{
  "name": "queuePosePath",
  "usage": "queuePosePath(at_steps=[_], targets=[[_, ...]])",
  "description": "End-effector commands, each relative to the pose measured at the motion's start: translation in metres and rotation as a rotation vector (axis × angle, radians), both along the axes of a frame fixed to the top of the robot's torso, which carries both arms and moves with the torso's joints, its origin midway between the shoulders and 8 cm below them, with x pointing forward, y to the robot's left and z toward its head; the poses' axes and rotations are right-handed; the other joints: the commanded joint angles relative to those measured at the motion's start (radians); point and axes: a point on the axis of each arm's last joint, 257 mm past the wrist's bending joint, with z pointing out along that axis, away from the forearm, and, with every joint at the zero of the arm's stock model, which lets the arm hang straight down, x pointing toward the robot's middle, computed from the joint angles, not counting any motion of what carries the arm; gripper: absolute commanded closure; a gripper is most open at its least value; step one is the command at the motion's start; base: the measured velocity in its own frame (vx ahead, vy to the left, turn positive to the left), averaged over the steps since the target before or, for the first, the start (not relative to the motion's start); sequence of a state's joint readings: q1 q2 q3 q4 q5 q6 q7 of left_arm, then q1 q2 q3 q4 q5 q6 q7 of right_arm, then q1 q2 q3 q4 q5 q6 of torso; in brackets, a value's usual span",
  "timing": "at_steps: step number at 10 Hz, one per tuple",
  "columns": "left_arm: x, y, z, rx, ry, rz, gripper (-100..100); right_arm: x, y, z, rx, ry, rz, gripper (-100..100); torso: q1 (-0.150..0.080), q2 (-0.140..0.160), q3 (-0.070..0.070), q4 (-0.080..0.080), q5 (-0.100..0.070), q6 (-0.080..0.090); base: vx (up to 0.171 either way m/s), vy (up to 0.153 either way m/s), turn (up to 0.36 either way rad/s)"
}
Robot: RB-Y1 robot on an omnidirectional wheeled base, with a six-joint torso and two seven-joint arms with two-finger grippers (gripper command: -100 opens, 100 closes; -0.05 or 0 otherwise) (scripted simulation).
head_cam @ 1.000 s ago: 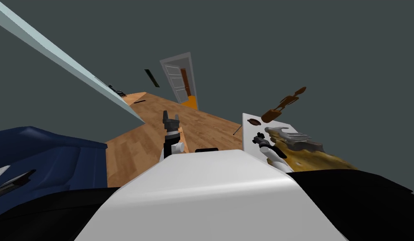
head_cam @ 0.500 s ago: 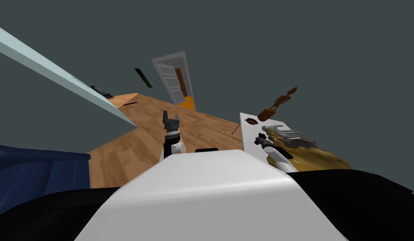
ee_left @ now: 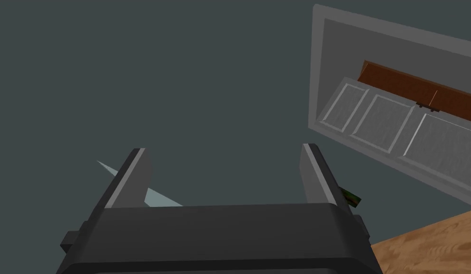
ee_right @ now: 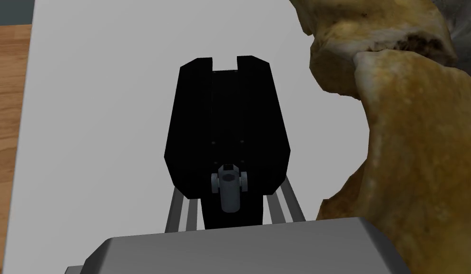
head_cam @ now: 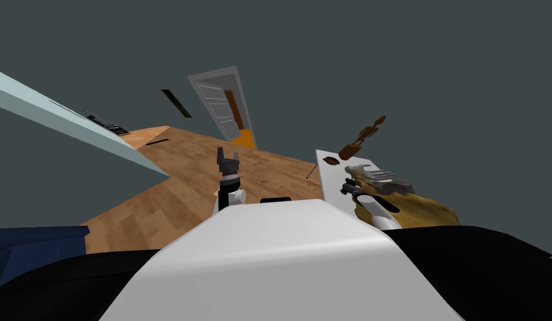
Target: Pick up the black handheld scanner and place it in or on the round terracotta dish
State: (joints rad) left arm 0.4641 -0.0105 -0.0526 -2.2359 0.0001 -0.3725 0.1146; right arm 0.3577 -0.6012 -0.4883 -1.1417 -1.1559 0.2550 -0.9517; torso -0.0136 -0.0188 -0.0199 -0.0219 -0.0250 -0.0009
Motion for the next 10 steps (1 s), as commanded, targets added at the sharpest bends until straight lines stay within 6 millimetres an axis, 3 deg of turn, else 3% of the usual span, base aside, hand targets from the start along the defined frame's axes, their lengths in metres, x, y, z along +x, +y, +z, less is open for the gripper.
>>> queuePosePath(at_steps=[1, 10], targets=[[0.000, 0.000, 0.000, 0.000, 0.000, 0.000, 0, -0.001, -0.004, 0.004, 0.011, 0.009, 0.011, 100, 0.000, 0.000, 0.000, 0.000, 0.000, 0.000, 0.129, -0.032, -0.196], [0.000, 0.000, 0.000, 0.000, 0.000, 0.000, 0, 0.001, 0.009, 0.004, 0.089, 0.062, 0.115, 100, -0.002, -0.002, -0.001, 0.000, 0.000, -0.002, 0.113, -0.025, -0.116]])
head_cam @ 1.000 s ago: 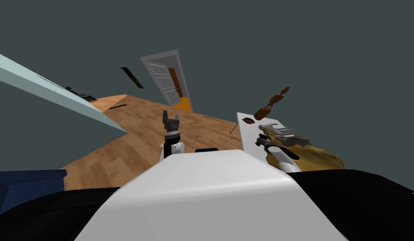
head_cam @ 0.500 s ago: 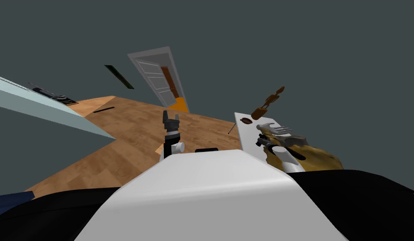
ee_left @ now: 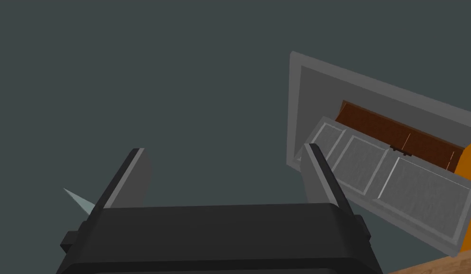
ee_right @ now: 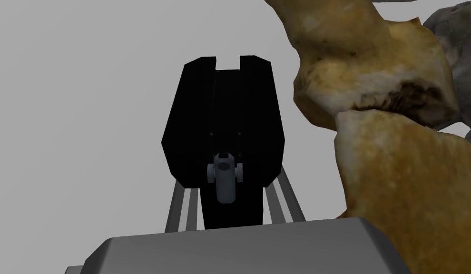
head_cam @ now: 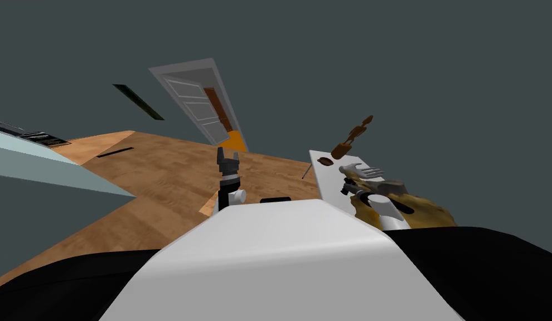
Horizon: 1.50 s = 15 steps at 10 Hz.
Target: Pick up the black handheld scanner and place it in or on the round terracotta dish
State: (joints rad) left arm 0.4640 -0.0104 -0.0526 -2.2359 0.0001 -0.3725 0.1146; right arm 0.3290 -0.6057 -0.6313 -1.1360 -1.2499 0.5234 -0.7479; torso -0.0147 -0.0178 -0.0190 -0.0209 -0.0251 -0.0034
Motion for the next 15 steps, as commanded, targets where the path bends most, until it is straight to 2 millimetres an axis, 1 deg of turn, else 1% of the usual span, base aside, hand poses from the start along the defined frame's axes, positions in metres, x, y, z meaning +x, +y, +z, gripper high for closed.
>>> queuePosePath(at_steps=[1, 2, 3, 5, 6, 7, 8, 9, 10, 11, 12, 13, 14, 15], targets=[[0.000, 0.000, 0.000, 0.000, 0.000, 0.000, 0, 0.004, 0.001, 0.006, 0.008, -0.007, 0.027, 100, 0.000, 0.000, 0.000, 0.000, 0.000, 0.000, 0.118, -0.035, -0.181], [0.000, 0.000, 0.000, 0.000, 0.000, 0.000, 0, 0.004, 0.007, 0.002, 0.027, 0.004, 0.043, 100, -0.001, -0.001, 0.000, 0.000, 0.001, 0.002, 0.133, -0.035, -0.142], [0.000, 0.000, 0.000, 0.000, 0.000, 0.000, 0, 0.008, 0.004, 0.012, 0.018, -0.014, 0.060, 100, -0.001, -0.002, -0.001, 0.000, 0.000, 0.001, 0.180, -0.050, -0.216], [0.000, 0.000, 0.000, 0.000, 0.000, 0.000, 0, 0.008, 0.013, 0.006, 0.047, 0.001, 0.084, 100, -0.002, -0.004, -0.002, -0.001, 0.000, 0.000, 0.117, -0.023, -0.066], [0.000, 0.000, 0.000, 0.000, 0.000, 0.000, 0, 0.012, 0.014, 0.015, 0.044, -0.017, 0.109, 100, -0.001, -0.001, 0.000, 0.000, -0.001, -0.002, 0.122, -0.029, -0.179], [0.000, 0.000, 0.000, 0.000, 0.000, 0.000, 0, 0.012, 0.020, 0.011, 0.063, -0.008, 0.125, 100, -0.003, -0.003, -0.001, 0.000, 0.000, 0.000, 0.142, -0.026, -0.133], [0.000, 0.000, 0.000, 0.000, 0.000, 0.000, 0, 0.017, 0.019, 0.021, 0.057, -0.033, 0.145, 100, -0.003, -0.004, -0.002, 0.000, -0.001, -0.002, 0.182, -0.049, -0.240], [0.000, 0.000, 0.000, 0.000, 0.000, 0.000, 0, 0.017, 0.026, 0.018, 0.075, -0.022, 0.167, 100, -0.004, -0.006, -0.003, 0.000, 0.000, 0.000, 0.168, -0.043, -0.123], [0.000, 0.000, 0.000, 0.000, 0.000, 0.000, 0, 0.017, 0.029, 0.016, 0.084, -0.018, 0.175, 100, -0.005, -0.006, -0.003, -0.001, -0.001, -0.003, 0.074, -0.005, 0.037], [0.000, 0.000, 0.000, 0.000, 0.000, 0.000, 0, 0.022, 0.031, 0.025, 0.078, -0.042, 0.204, 100, -0.003, -0.002, -0.001, 0.000, -0.001, -0.003, 0.132, -0.012, -0.207], [0.000, 0.000, 0.000, 0.000, 0.000, 0.000, 0, 0.022, 0.038, 0.022, 0.098, -0.035, 0.222, 100, -0.002, -0.003, -0.001, 0.000, 0.000, -0.001, 0.138, -0.006, -0.144], [0.000, 0.000, 0.000, 0.000, 0.000, 0.000, 0, 0.027, 0.039, 0.031, 0.089, -0.065, 0.245, 100, -0.002, -0.003, -0.002, 0.000, 0.000, -0.002, 0.199, -0.022, -0.209], [0.000, 0.000, 0.000, 0.000, 0.000, 0.000, 0, 0.027, 0.046, 0.029, 0.106, -0.056, 0.268, 100, -0.002, -0.007, -0.003, 0.000, 0.001, -0.002, 0.181, -0.028, -0.106], [0.000, 0.000, 0.000, 0.000, 0.000, 0.000, 0, 0.027, 0.049, 0.028, 0.113, -0.054, 0.275, 100, -0.003, -0.007, -0.003, -0.001, 0.000, -0.004, 0.068, -0.013, 0.026]])
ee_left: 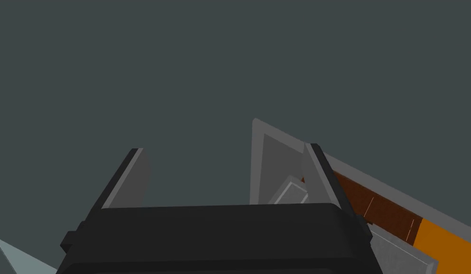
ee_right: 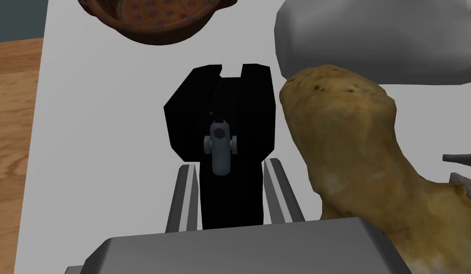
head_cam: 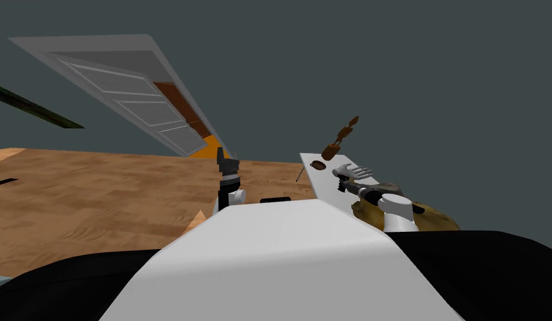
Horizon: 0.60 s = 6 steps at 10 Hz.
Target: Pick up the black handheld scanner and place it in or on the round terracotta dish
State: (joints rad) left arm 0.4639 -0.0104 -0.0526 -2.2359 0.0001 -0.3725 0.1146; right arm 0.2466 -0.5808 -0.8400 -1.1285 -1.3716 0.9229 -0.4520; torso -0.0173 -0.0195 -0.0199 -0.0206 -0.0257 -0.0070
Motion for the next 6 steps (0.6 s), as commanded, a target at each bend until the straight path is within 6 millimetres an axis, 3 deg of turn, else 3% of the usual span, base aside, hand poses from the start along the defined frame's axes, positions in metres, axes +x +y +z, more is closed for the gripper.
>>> queuePosePath(at_steps=[1, 4, 6], targets=[[0.000, 0.000, 0.000, 0.000, 0.000, 0.000, 0, 0.005, 0.007, 0.008, 0.002, -0.028, 0.041, 100, 0.000, 0.000, 0.000, 0.000, 0.000, 0.000, 0.123, -0.023, -0.241], [0.000, 0.000, 0.000, 0.000, 0.000, 0.000, 0, 0.009, 0.023, 0.013, 0.025, -0.049, 0.107, 100, 0.001, -0.003, -0.001, 0.000, 0.001, 0.001, 0.150, -0.008, -0.137], [0.000, 0.000, 0.000, 0.000, 0.000, 0.000, 0, 0.014, 0.032, 0.020, 0.027, -0.080, 0.148, 100, 0.001, 0.001, 0.001, 0.001, 0.001, -0.001, 0.096, -0.005, -0.080]])
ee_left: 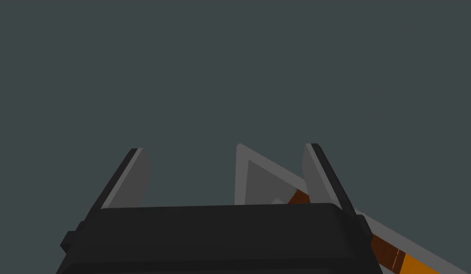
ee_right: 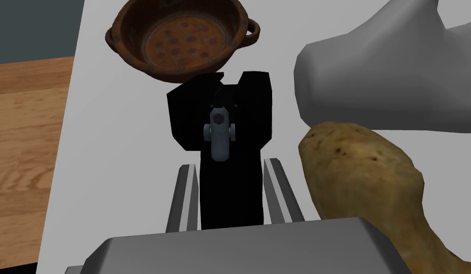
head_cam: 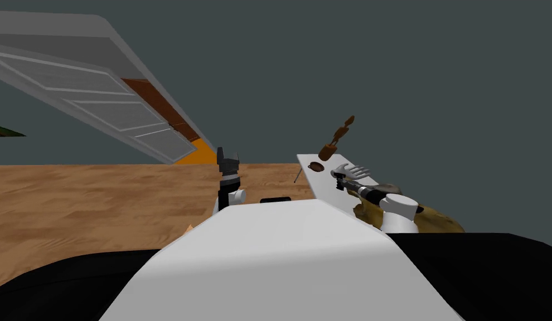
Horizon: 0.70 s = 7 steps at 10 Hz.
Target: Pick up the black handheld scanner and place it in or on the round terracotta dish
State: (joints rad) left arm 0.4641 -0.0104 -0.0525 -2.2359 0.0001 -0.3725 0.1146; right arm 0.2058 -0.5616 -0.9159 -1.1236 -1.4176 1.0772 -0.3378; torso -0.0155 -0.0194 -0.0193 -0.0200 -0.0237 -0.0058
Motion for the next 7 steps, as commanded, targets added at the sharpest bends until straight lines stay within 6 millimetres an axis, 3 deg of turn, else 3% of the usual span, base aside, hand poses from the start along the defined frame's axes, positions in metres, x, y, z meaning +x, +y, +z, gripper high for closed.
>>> queuePosePath(at_steps=[1, 7], targets=[[0.000, 0.000, 0.000, 0.000, 0.000, 0.000, 0, 0.000, 0.010, 0.002, 0.008, -0.010, 0.038, 100, 0.000, 0.000, 0.000, 0.000, 0.000, 0.000, 0.146, -0.015, -0.137], [0.000, 0.000, 0.000, 0.000, 0.000, 0.000, 0, 0.012, 0.045, 0.022, 0.027, -0.105, 0.183, 100, 0.001, -0.004, -0.002, 0.000, 0.001, -0.002, 0.166, -0.007, -0.133]])
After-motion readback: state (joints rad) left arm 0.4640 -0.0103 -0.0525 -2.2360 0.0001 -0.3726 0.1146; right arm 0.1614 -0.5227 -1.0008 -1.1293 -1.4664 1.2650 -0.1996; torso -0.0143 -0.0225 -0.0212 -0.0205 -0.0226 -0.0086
